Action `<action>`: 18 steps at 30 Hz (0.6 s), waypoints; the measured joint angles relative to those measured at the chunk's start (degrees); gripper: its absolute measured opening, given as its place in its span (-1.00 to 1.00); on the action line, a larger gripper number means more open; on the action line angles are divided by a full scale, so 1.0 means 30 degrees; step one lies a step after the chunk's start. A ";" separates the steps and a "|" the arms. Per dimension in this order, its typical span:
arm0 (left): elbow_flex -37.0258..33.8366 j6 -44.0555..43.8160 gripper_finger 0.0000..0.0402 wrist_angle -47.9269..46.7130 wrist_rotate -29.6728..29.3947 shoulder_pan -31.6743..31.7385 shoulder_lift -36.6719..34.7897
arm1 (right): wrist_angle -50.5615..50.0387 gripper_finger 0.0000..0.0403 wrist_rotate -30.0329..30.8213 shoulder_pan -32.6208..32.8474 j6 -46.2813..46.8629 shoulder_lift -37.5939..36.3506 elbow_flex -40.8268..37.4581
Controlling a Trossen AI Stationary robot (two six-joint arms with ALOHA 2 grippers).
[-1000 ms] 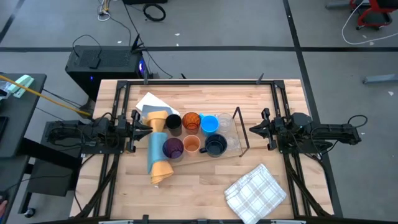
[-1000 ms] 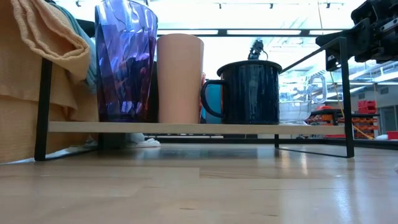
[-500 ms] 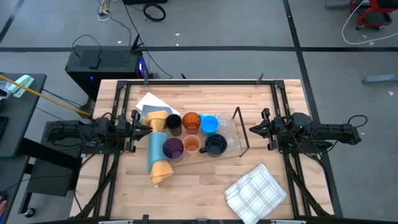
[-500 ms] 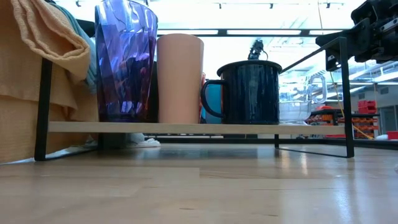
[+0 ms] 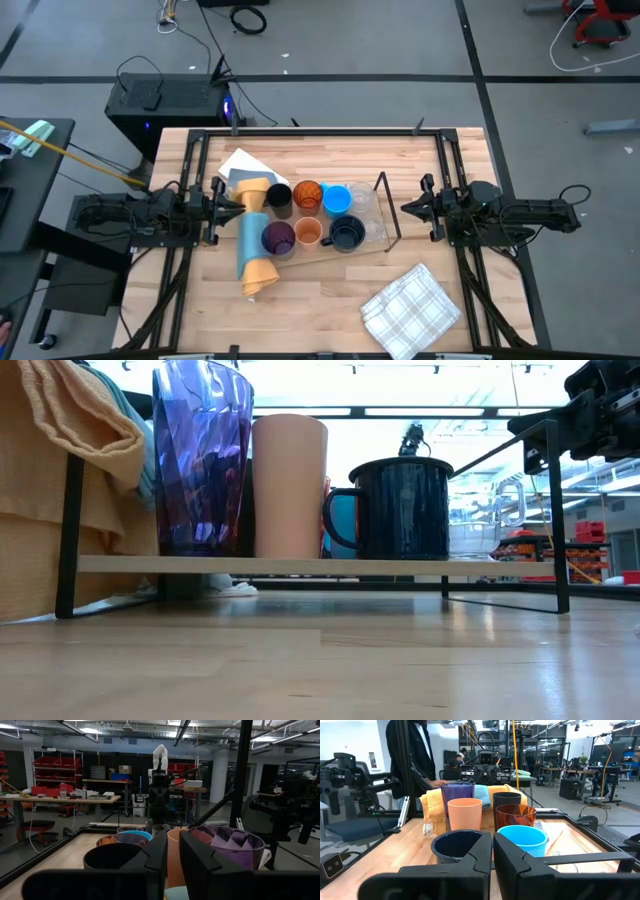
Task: Stack small to large cups/mugs on shelf
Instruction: Return to Home Position
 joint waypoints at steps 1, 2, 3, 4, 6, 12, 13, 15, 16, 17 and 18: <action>0.0000 0.0000 -0.73 -0.0006 0.0002 0.0001 0.0000 | 0.0001 -0.88 0.0000 -0.0007 0.0000 0.0000 0.0000; 0.0005 0.0005 -0.74 -0.0001 -0.0001 0.0001 0.0000 | 0.0001 -0.88 0.0000 0.0000 0.0000 0.0000 0.0000; 0.0002 0.0007 -0.74 -0.0006 -0.0003 -0.0002 0.0000 | 0.0001 -0.88 0.0000 -0.0007 0.0000 0.0000 0.0000; 0.0002 0.0000 -0.74 -0.0006 0.0000 -0.0002 0.0000 | -0.0001 -0.88 0.0000 -0.0001 0.0000 0.0000 0.0000; 0.0000 0.0002 -0.73 -0.0006 0.0002 -0.0001 0.0000 | 0.0001 -0.88 0.0000 -0.0002 0.0000 0.0000 0.0000; 0.0000 0.0000 -0.69 -0.0004 0.0000 -0.0003 0.0000 | 0.0001 -0.88 0.0000 0.0000 0.0000 0.0000 0.0000; 0.0000 0.0000 -0.69 -0.0006 0.0001 -0.0002 0.0000 | 0.0001 -0.88 0.0000 0.0000 0.0000 0.0000 0.0000; 0.0000 0.0005 -0.68 -0.0004 0.0004 -0.0001 0.0000 | -0.0003 -0.88 0.0000 -0.0004 0.0000 0.0000 0.0000; 0.0000 0.0000 -0.68 -0.0006 0.0000 -0.0002 0.0000 | -0.0005 -0.88 0.0000 0.0000 0.0000 0.0000 0.0000; 0.0000 0.0000 -0.69 -0.0006 -0.0003 -0.0006 0.0000 | 0.0001 -0.88 0.0000 0.0000 0.0000 0.0000 0.0000; 0.0000 0.0007 -0.69 -0.0006 0.0004 -0.0005 0.0000 | -0.0004 -0.88 0.0000 0.0000 0.0000 0.0000 0.0000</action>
